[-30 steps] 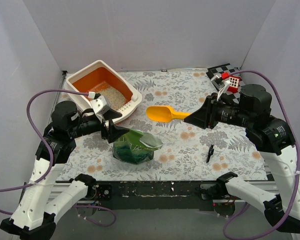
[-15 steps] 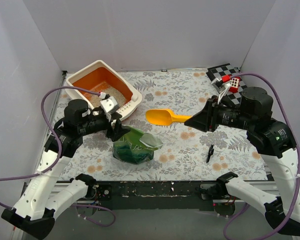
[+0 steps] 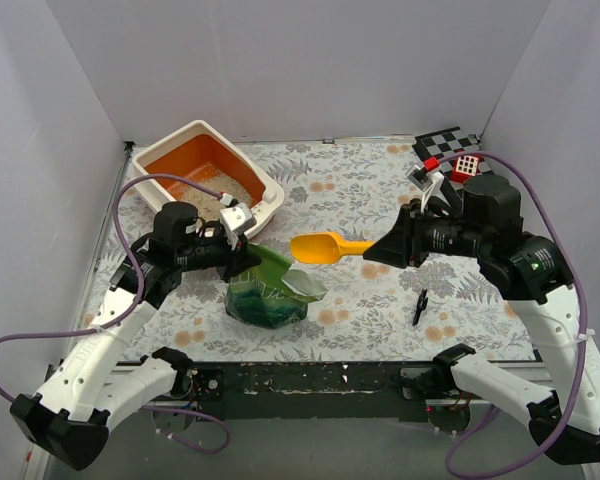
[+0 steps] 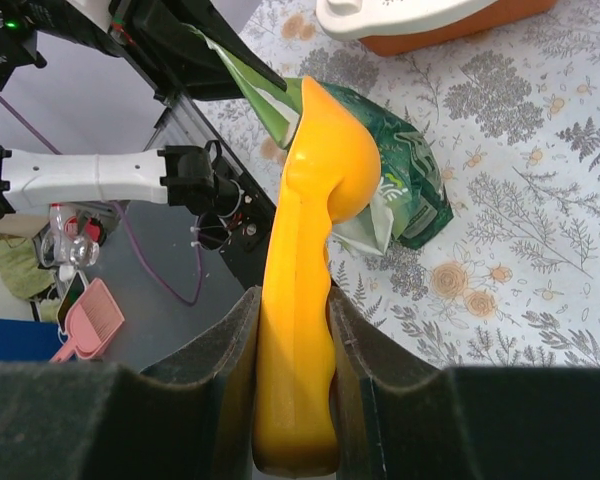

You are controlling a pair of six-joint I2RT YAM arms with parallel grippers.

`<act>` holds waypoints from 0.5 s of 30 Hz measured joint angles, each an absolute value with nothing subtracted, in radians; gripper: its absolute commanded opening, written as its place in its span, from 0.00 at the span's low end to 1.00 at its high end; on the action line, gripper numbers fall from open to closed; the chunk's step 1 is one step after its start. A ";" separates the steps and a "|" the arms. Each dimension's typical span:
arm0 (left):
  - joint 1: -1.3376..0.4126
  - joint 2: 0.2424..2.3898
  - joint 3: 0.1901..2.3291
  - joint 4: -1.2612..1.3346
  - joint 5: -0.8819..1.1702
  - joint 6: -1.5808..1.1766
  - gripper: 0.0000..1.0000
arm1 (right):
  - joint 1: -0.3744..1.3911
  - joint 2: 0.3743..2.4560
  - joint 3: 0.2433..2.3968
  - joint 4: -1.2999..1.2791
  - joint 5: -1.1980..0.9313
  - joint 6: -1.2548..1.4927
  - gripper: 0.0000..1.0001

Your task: Fill the litter box with clean litter

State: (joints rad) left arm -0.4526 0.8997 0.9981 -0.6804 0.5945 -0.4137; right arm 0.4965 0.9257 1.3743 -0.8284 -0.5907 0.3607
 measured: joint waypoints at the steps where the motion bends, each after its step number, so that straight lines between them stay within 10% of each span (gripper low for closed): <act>1: -0.455 0.900 0.992 -0.676 0.597 -0.414 0.00 | 0.496 0.931 1.374 -0.836 -0.591 0.358 0.01; 15: -0.456 0.791 0.922 -0.646 0.583 -0.486 0.00 | 0.497 0.960 1.326 -0.946 -0.610 0.325 0.01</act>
State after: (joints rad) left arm -0.4557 0.7906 0.9218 -0.6460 0.5835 -0.4858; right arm 0.4969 0.9604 1.3258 -0.9459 -0.6102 0.3248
